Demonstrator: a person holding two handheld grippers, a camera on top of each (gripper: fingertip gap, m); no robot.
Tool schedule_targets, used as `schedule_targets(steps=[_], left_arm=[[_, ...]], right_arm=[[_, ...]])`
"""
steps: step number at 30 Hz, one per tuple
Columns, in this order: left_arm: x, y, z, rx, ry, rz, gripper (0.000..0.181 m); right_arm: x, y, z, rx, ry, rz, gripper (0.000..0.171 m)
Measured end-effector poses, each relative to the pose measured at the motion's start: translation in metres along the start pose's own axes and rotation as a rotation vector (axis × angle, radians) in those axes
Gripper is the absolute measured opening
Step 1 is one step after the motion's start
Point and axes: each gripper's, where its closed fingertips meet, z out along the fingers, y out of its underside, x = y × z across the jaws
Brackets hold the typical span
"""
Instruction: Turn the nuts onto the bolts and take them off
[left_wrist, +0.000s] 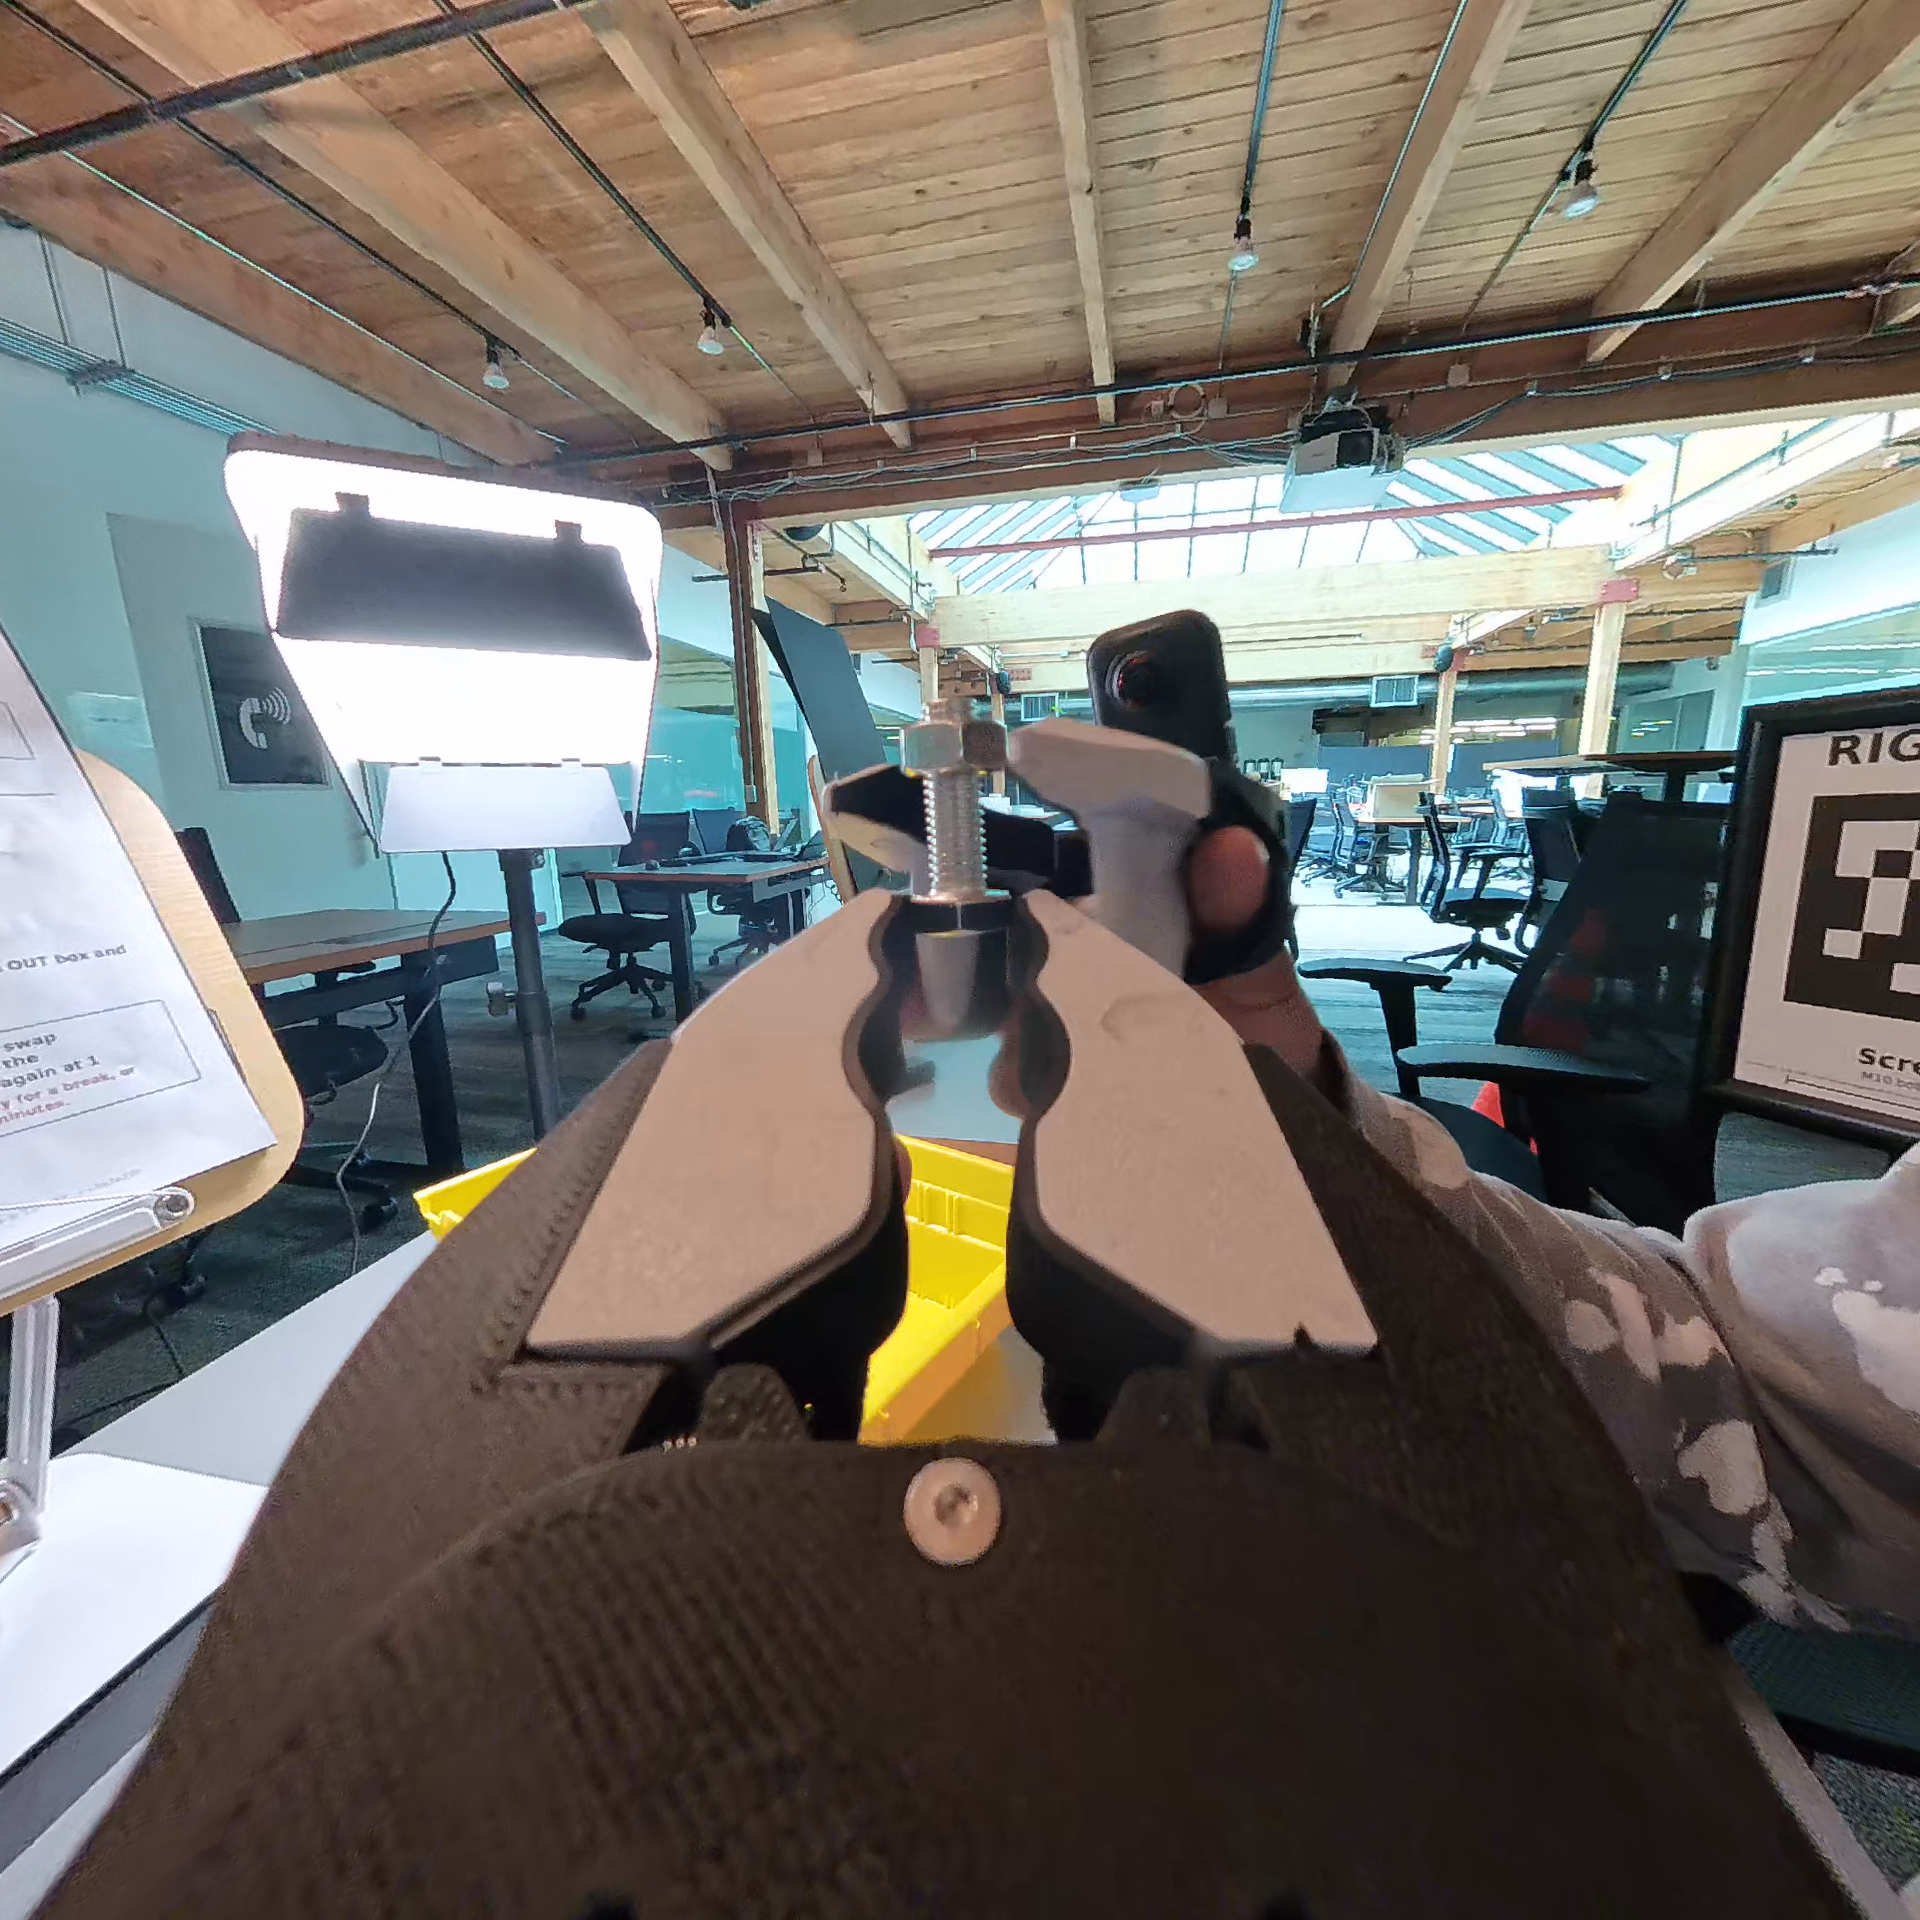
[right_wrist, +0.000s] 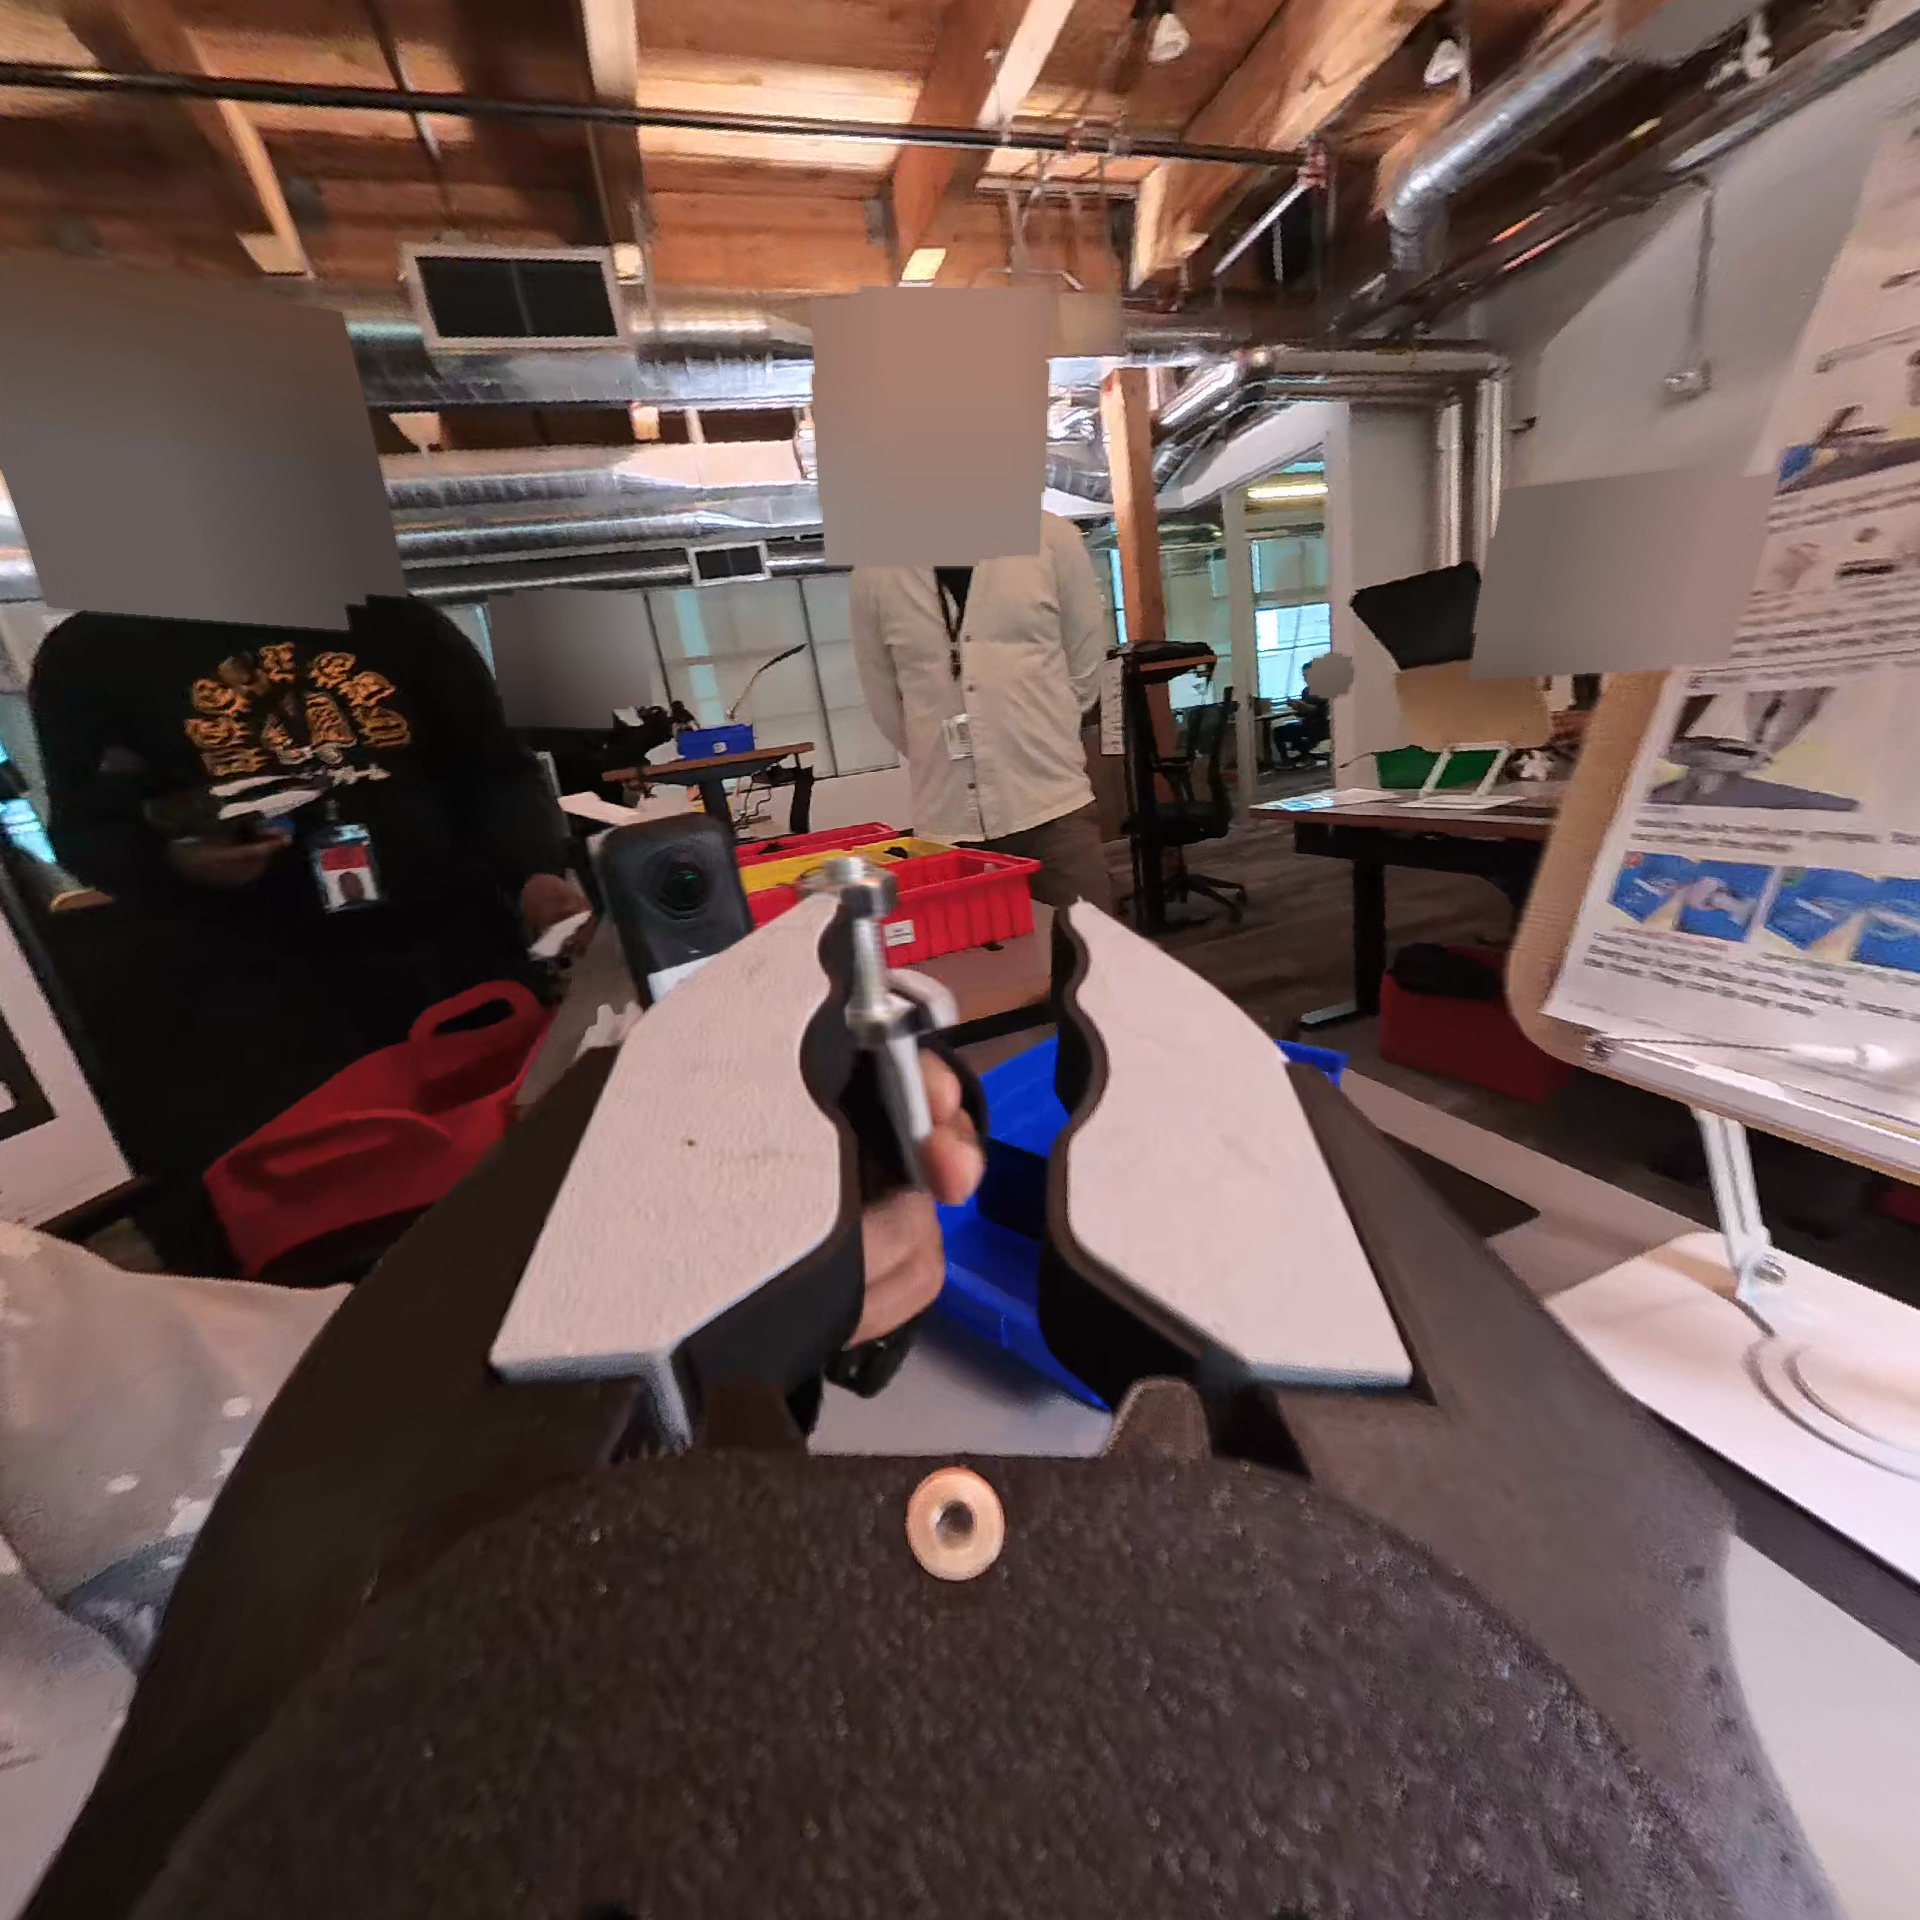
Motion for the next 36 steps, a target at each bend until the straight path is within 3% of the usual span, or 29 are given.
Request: schedule_targets(steps=[6, 9, 15, 18, 19, 21, 24, 28, 36], left_arm=[[0.000, 0.004, 0.002, -0.011, -0.002, -0.013, 0.018], [-0.001, -0.001, -0.001, 0.010, 0.008, -0.019, 0.018], [0.001, 0.002, 0.001, 0.009, 0.011, -0.017, 0.018], [0.002, 0.001, 0.001, 0.026, 0.011, -0.026, 0.018], [0.004, -0.003, -0.002, 0.054, 0.035, -0.034, 0.018], [0.004, -0.008, -0.003, 0.061, 0.032, -0.021, 0.018], [0.003, -0.008, -0.003, 0.061, 0.028, -0.017, 0.018], [0.003, -0.002, -0.001, 0.051, 0.030, -0.025, 0.018], [0.008, -0.005, -0.001, 0.078, 0.051, -0.022, 0.018]], right_arm=[[-0.001, 0.005, 0.003, -0.027, -0.001, 0.000, 0.042], [0.018, -0.005, -0.006, 0.032, 0.105, -0.012, 0.015], [-0.006, 0.000, 0.003, 0.010, -0.019, 0.021, 0.037], [-0.005, 0.002, 0.004, 0.006, -0.019, 0.016, 0.036], [0.006, 0.001, 0.001, 0.012, 0.030, 0.030, 0.017], [0.023, -0.005, -0.009, 0.050, 0.092, 0.026, 0.013], [0.015, -0.008, -0.009, 0.040, 0.033, 0.044, 0.029], [-0.009, -0.001, 0.002, 0.017, -0.040, 0.017, 0.035], [-0.010, -0.001, 0.004, 0.019, -0.040, 0.030, 0.030]])
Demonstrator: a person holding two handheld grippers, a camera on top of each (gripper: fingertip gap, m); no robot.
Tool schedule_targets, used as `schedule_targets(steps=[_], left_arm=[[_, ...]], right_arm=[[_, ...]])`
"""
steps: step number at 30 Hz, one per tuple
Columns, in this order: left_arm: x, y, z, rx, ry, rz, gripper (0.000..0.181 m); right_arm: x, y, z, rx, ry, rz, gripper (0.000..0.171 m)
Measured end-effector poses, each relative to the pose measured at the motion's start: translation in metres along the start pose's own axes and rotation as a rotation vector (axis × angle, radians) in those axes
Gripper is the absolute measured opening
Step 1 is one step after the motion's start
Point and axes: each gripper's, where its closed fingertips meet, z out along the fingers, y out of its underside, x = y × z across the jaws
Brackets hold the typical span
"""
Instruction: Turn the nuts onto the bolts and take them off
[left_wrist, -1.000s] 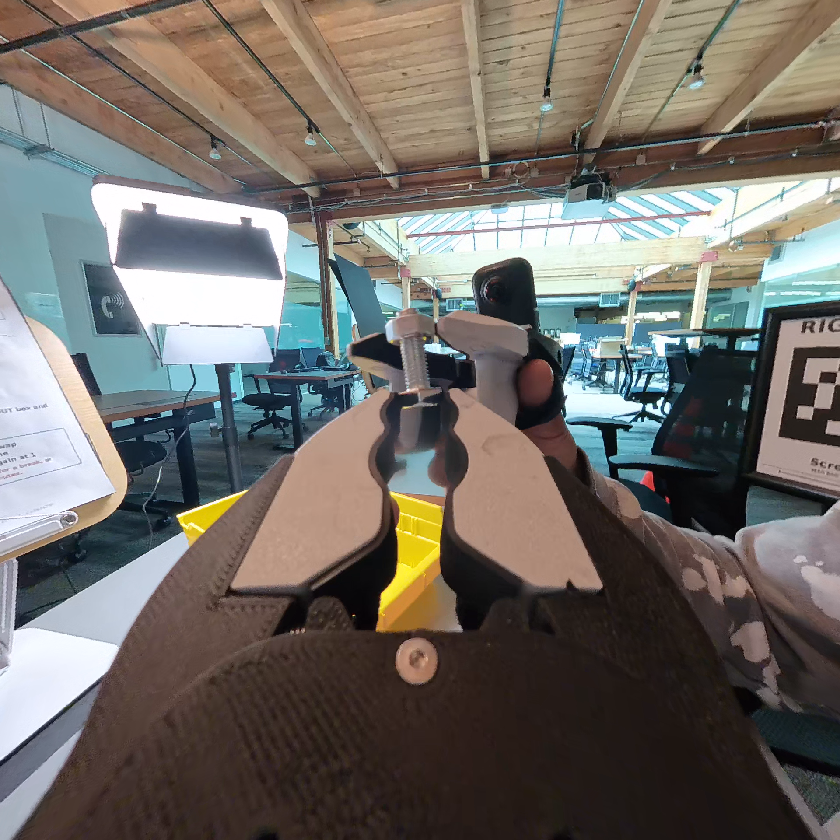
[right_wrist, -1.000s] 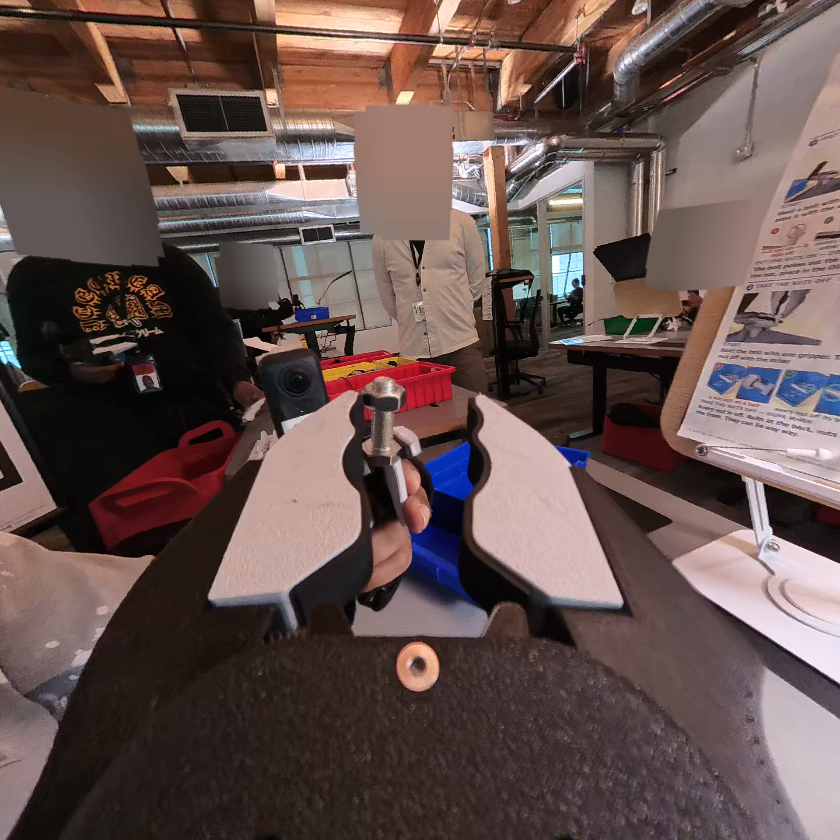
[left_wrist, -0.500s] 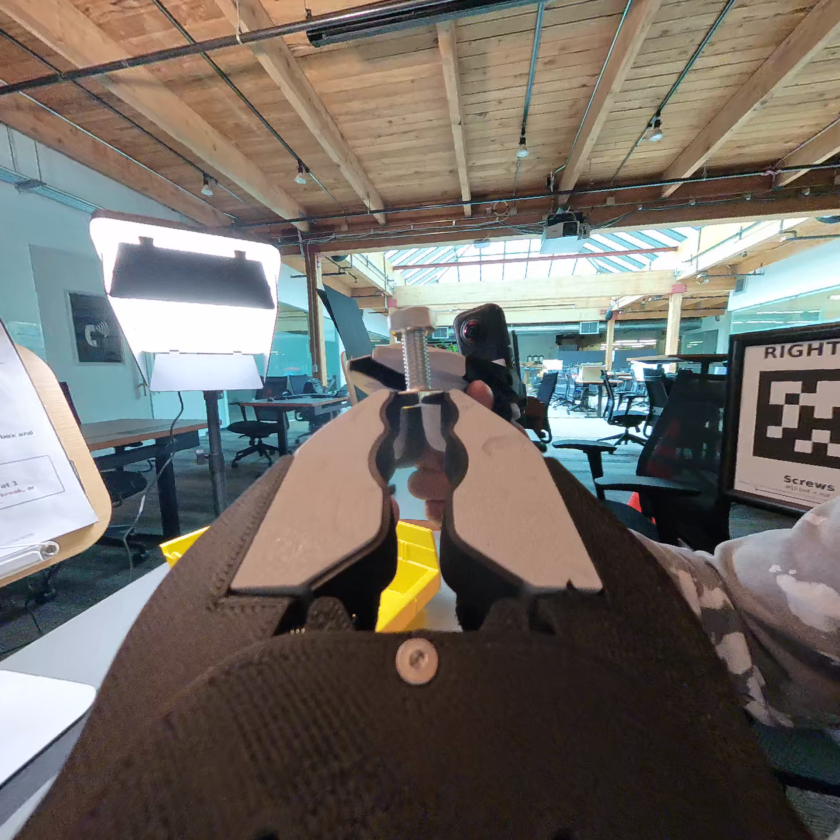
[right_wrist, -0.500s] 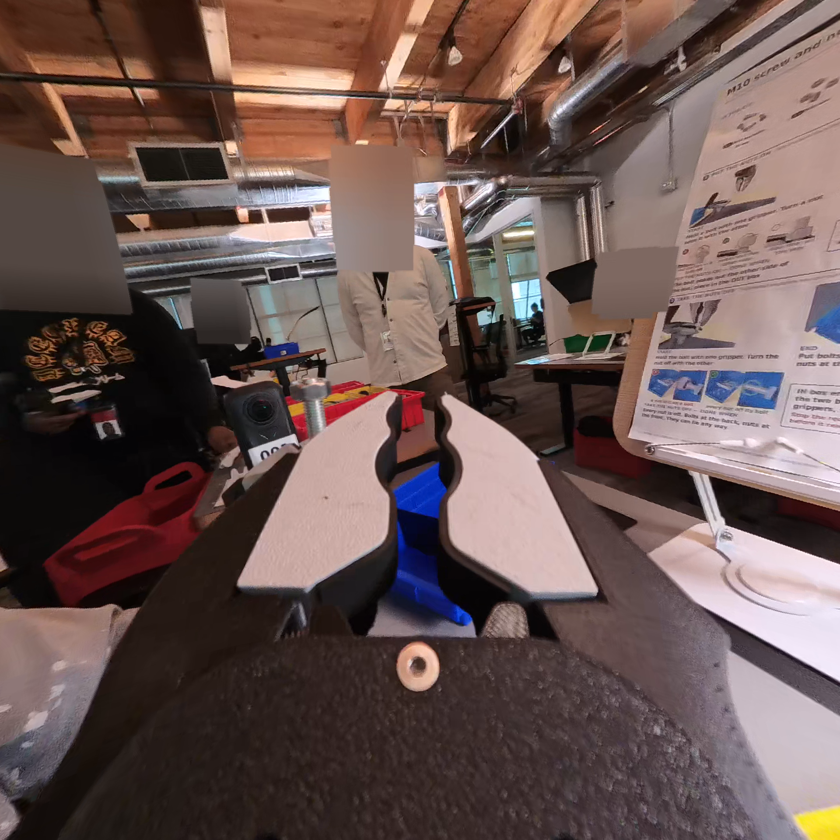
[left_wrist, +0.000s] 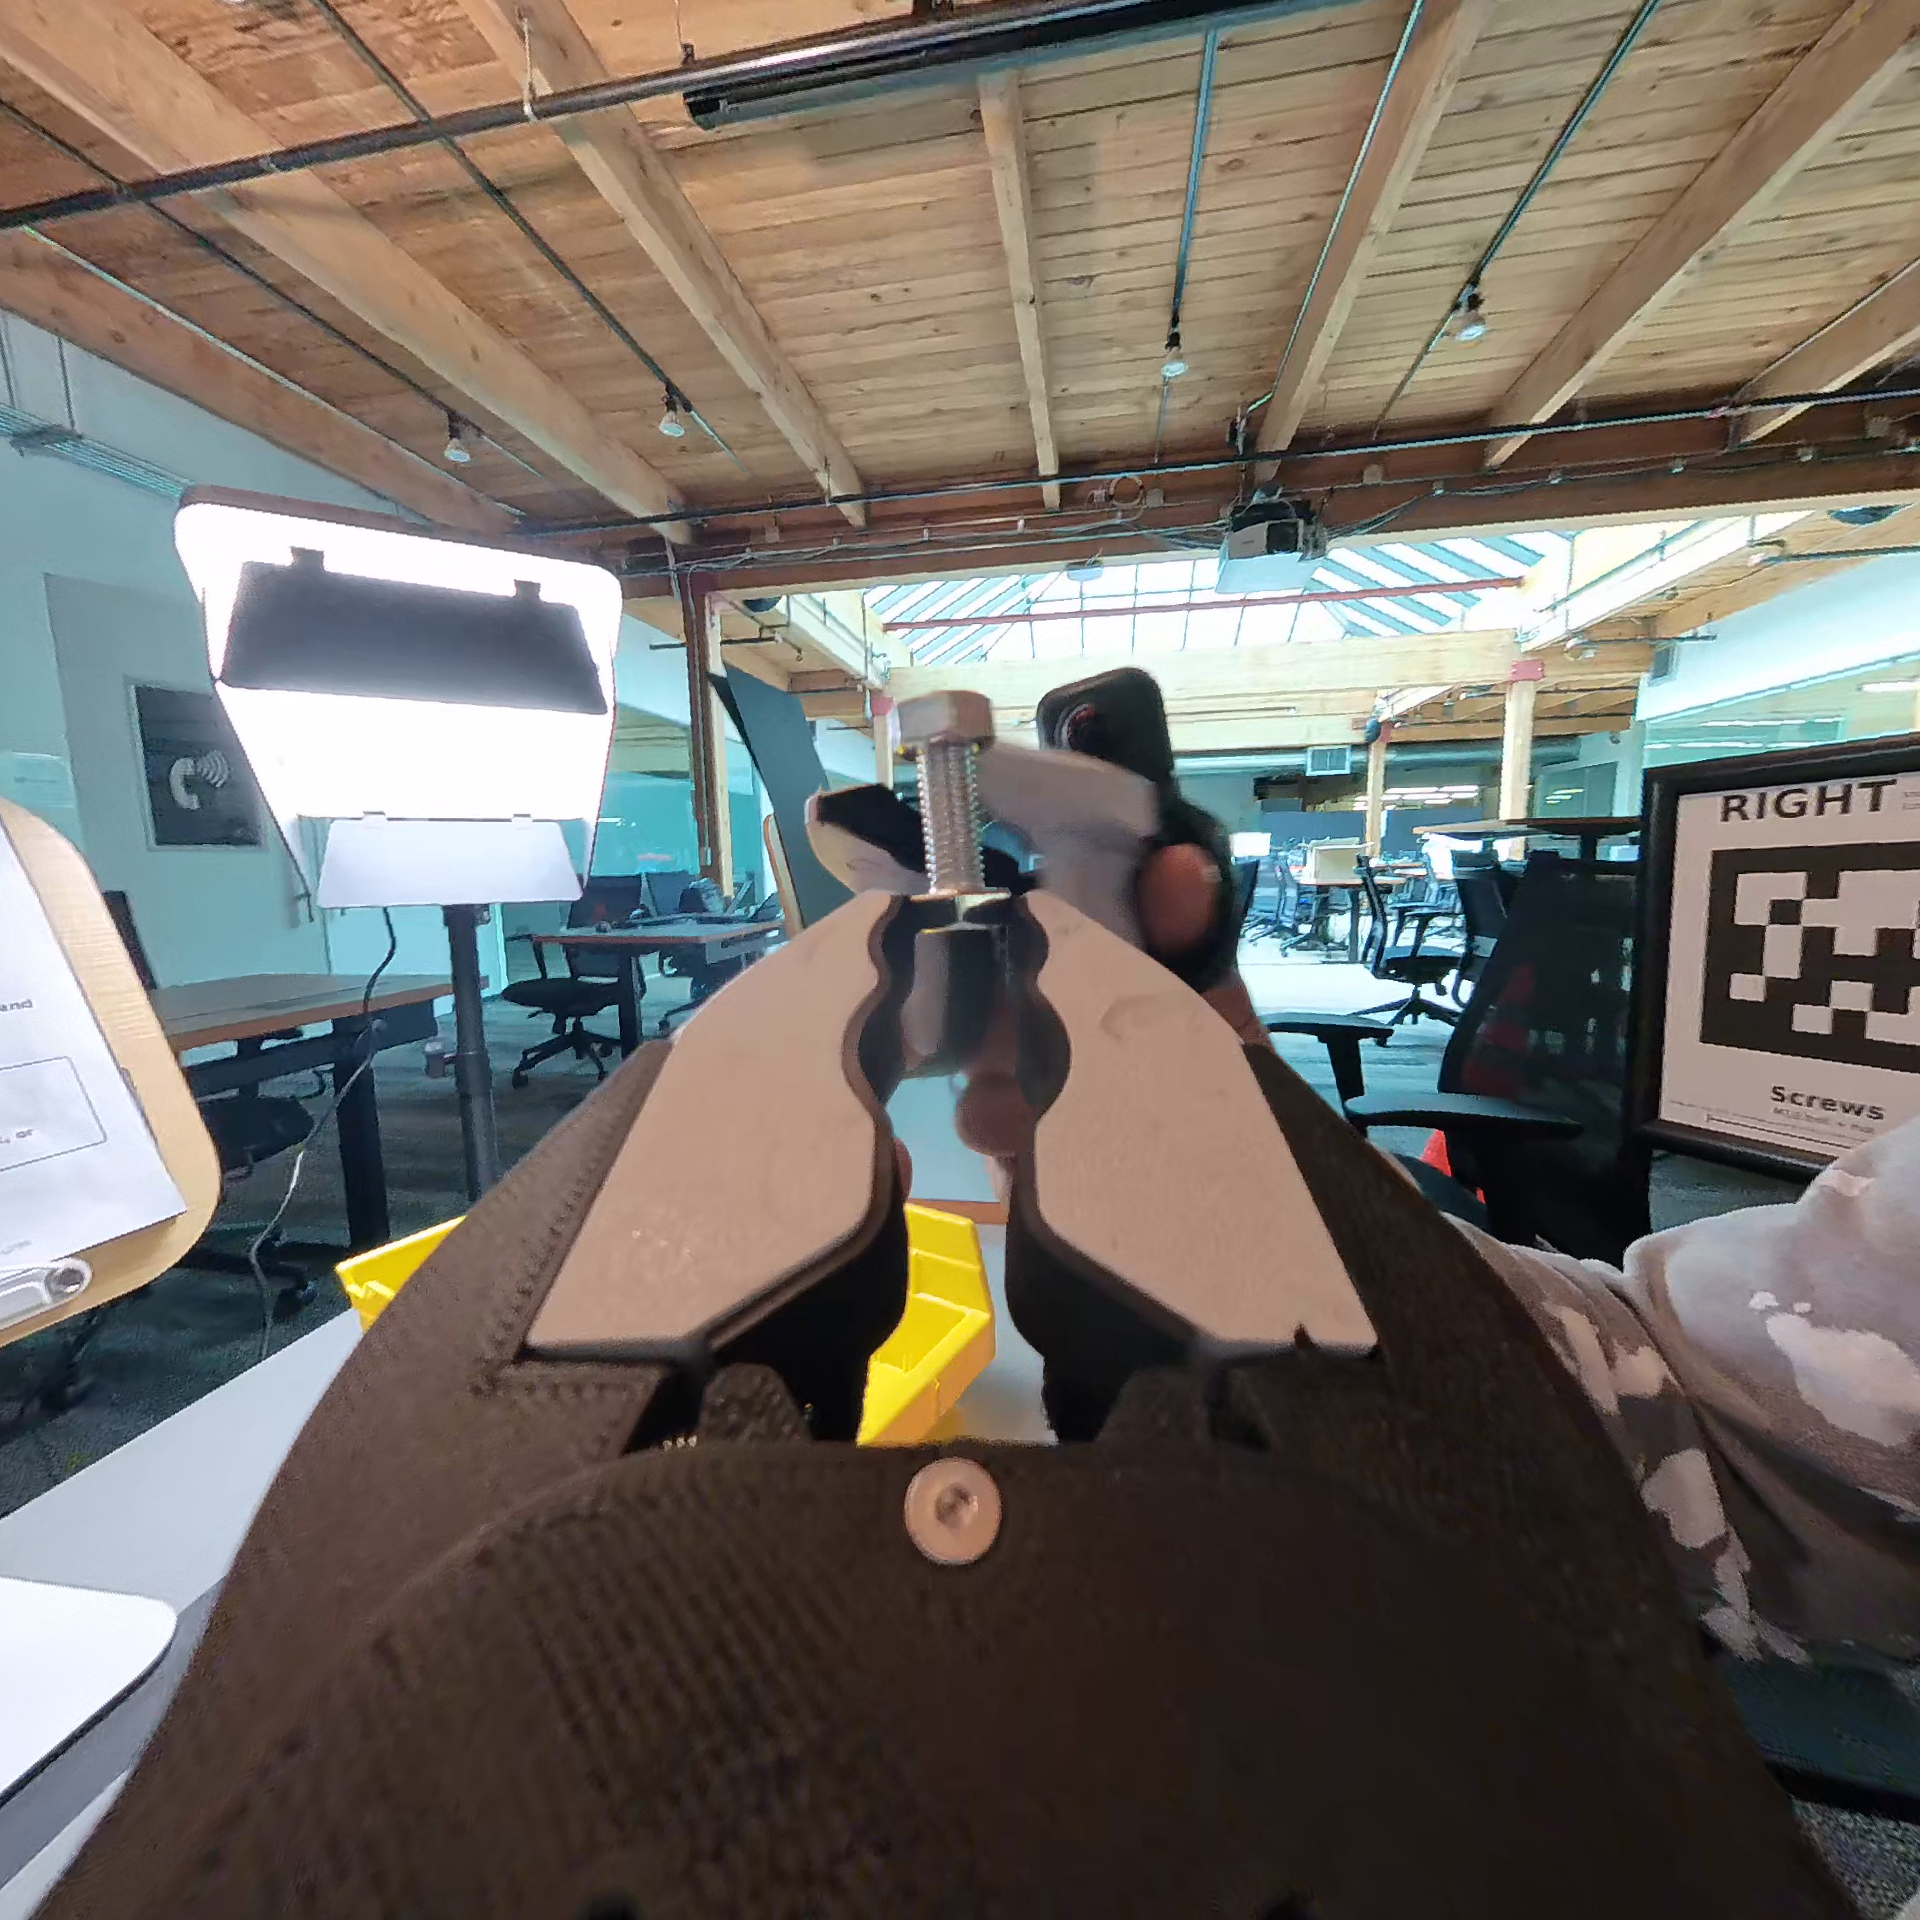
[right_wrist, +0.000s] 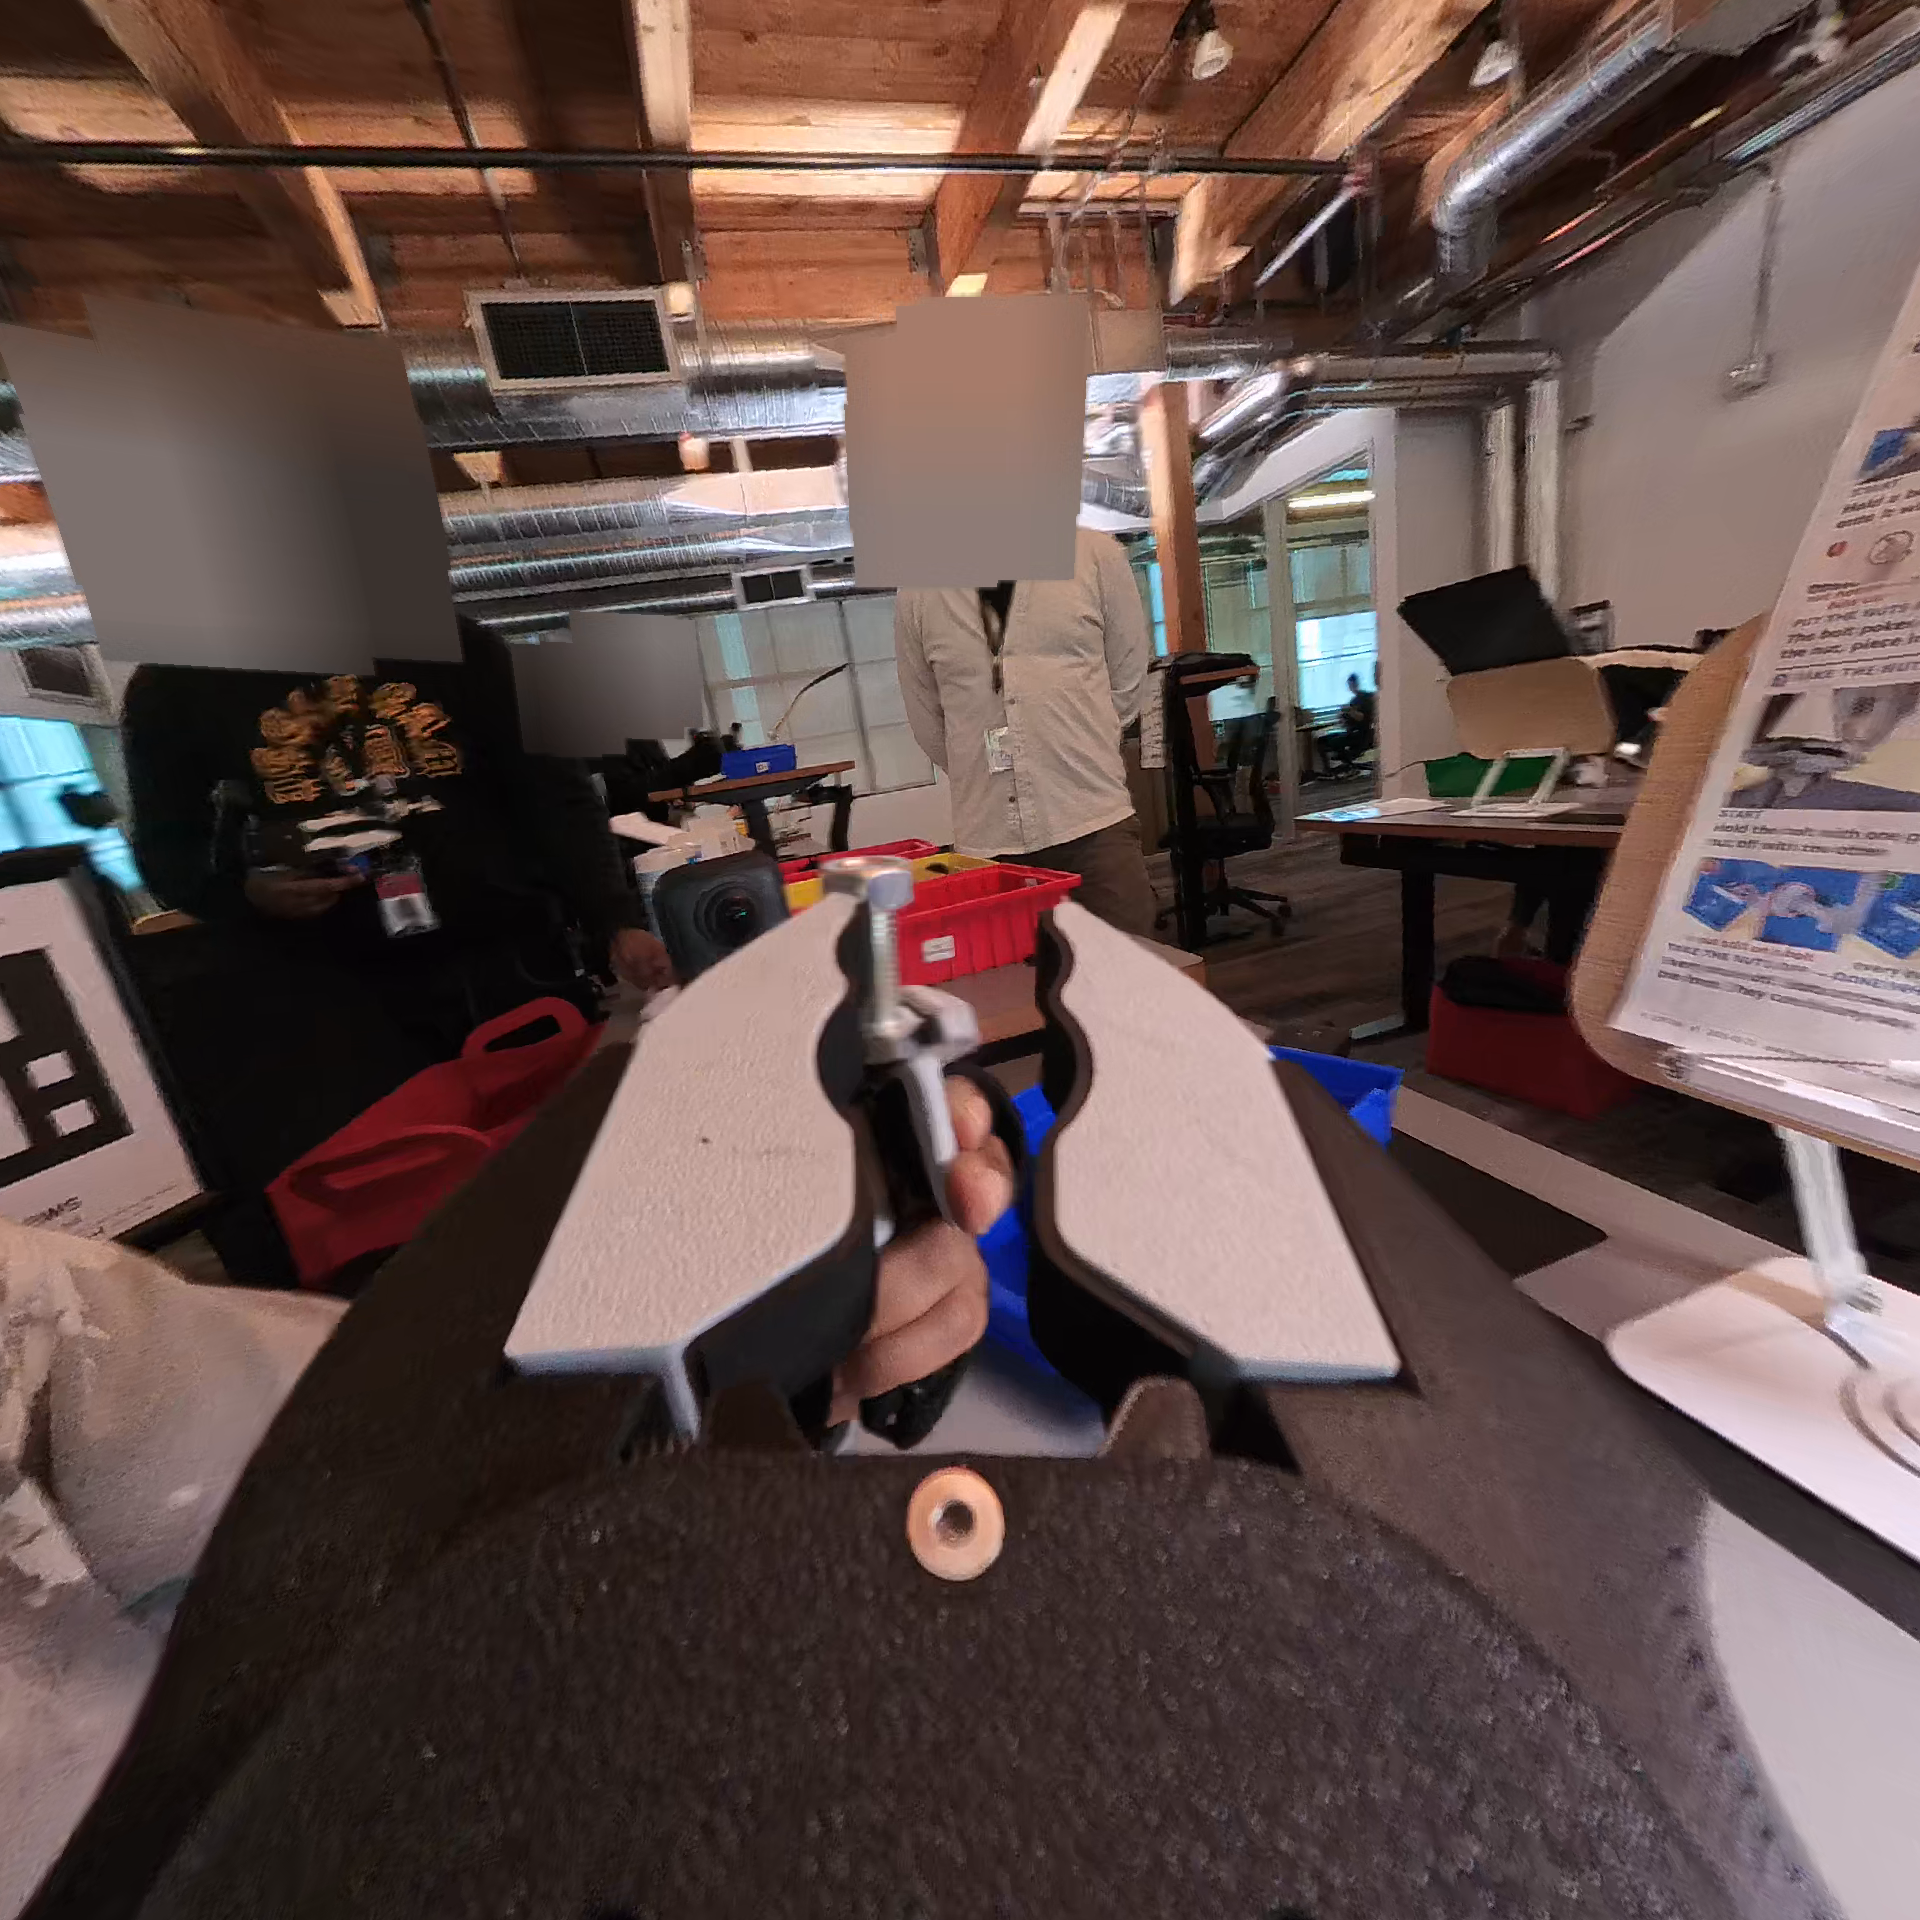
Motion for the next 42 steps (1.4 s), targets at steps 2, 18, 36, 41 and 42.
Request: schedule_targets(steps=[2, 18, 36, 41, 42], left_arm=[[0.002, -0.003, -0.001, 0.010, 0.007, 0.005, 0.018], [0.005, 0.000, 0.002, 0.069, -0.020, -0.016, 0.018], [0.003, 0.002, 0.002, 0.073, -0.028, -0.025, 0.018], [0.002, -0.002, 0.001, 0.076, -0.029, -0.013, 0.018], [0.001, -0.002, 0.001, 0.075, -0.032, -0.014, 0.018]], right_arm=[[0.018, -0.005, -0.007, 0.034, 0.095, -0.004, 0.016], [0.000, -0.011, -0.006, 0.040, 0.011, -0.014, 0.031], [-0.003, -0.004, 0.000, 0.021, 0.013, -0.040, 0.031], [0.013, -0.013, -0.010, 0.060, 0.060, 0.016, 0.023], [0.008, -0.013, -0.008, 0.059, 0.045, 0.002, 0.025]])
